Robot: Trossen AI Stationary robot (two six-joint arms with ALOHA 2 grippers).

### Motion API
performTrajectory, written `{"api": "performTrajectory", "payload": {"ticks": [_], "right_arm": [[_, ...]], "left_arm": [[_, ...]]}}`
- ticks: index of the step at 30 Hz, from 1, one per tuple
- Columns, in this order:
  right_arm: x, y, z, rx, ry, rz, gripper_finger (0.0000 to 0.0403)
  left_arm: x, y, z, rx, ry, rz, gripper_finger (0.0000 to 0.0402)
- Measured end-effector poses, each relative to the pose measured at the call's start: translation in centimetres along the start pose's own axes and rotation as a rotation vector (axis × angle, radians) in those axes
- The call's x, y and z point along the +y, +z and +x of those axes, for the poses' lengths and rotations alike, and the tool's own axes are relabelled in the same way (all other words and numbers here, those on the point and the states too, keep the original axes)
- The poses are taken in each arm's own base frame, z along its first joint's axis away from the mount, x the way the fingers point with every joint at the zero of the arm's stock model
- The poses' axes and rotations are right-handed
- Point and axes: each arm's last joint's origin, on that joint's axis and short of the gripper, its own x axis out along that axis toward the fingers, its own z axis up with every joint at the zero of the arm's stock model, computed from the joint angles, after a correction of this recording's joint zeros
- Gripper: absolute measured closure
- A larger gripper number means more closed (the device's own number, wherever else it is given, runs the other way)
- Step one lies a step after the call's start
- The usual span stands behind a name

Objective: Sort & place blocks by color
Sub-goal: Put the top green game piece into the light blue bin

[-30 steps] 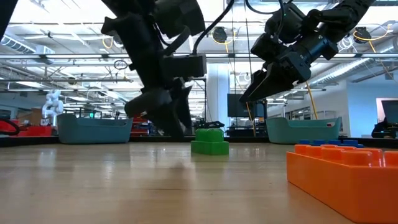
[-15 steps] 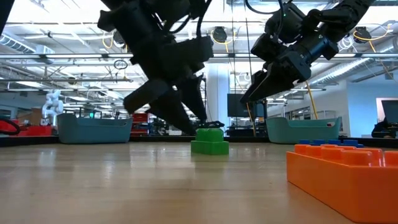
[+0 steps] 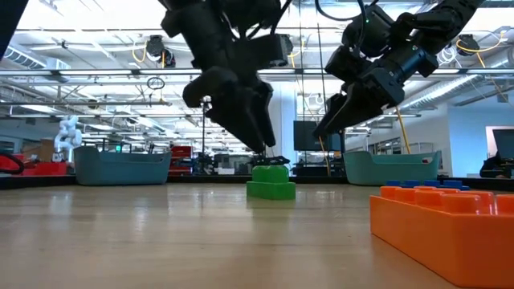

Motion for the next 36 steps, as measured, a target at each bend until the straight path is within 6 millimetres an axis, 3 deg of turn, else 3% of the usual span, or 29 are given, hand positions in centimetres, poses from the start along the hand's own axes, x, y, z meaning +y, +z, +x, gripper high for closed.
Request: {"api": "performTrajectory", "payload": {"ticks": [17,23,32,36], "right_arm": [[0.0,-0.2,0.0,0.022,0.002,-0.022,0.0106],[0.0,-0.3,0.0,0.027,0.001,-0.020,0.0106],[0.1,-0.3,0.0,0.027,0.005,0.079,0.0106],[0.4,-0.2,0.0,0.026,0.017,0.110,0.0106]], "left_arm": [[-0.6,-1.6,5.5,0.064,-0.098,0.004,0.0140],[-0.7,-1.6,5.5,0.072,-0.099,-0.066,0.0177],[-0.3,-1.8,5.5,0.084,-0.071,-0.173,0.0266],[0.6,-2.0,5.4,0.090,-0.016,-0.274,0.0267]]}}
